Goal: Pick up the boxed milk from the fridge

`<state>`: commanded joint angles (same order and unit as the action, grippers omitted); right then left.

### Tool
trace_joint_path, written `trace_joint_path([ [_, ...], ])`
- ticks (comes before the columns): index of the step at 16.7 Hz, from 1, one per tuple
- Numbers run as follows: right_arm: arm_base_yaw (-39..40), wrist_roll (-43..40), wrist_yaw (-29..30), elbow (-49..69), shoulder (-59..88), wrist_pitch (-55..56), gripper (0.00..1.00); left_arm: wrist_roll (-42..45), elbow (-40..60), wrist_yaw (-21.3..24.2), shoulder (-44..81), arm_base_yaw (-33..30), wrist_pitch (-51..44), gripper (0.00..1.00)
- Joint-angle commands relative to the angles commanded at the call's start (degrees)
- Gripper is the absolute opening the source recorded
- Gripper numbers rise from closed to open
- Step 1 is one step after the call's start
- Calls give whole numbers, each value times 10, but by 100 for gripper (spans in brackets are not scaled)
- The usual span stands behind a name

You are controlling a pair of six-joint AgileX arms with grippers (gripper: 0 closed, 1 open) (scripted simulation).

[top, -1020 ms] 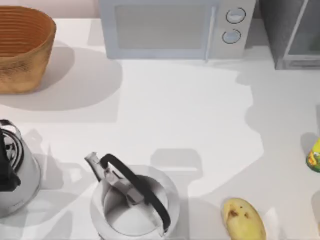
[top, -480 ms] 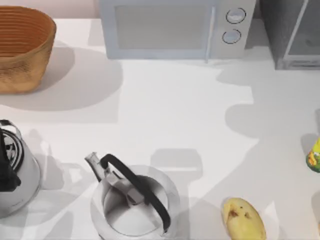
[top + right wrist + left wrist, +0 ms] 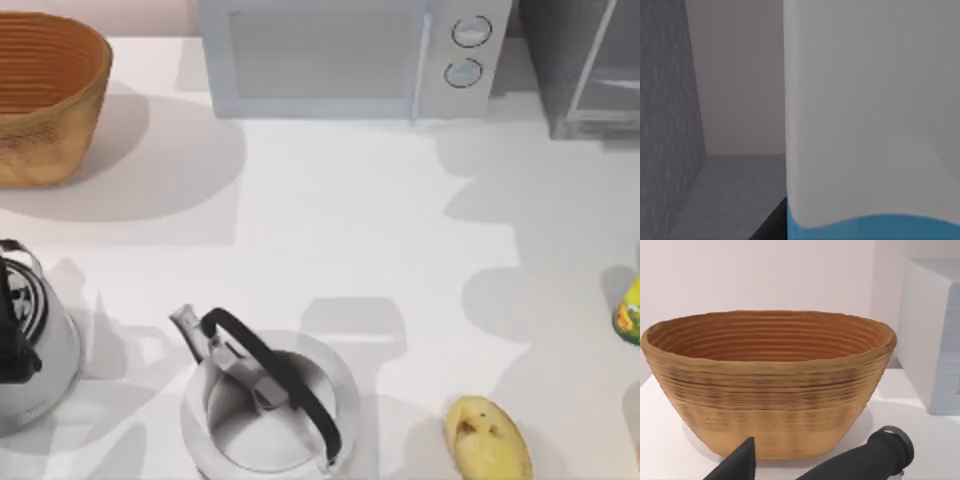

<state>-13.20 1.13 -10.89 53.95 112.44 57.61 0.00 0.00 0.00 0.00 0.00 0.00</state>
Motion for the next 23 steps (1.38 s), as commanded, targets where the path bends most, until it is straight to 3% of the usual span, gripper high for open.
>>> trace_joint_path([
  [4, -9, -1, -13, -89, -59, 36, 0, 0, 0, 0, 0, 0, 0, 100],
  [14, 1, -3, -7, -116, -114, 9, 0, 0, 0, 0, 0, 0, 0, 100],
  [23, 51, -7, 40, -288, -528, -227, 0, 0, 0, 0, 0, 0, 0, 100],
])
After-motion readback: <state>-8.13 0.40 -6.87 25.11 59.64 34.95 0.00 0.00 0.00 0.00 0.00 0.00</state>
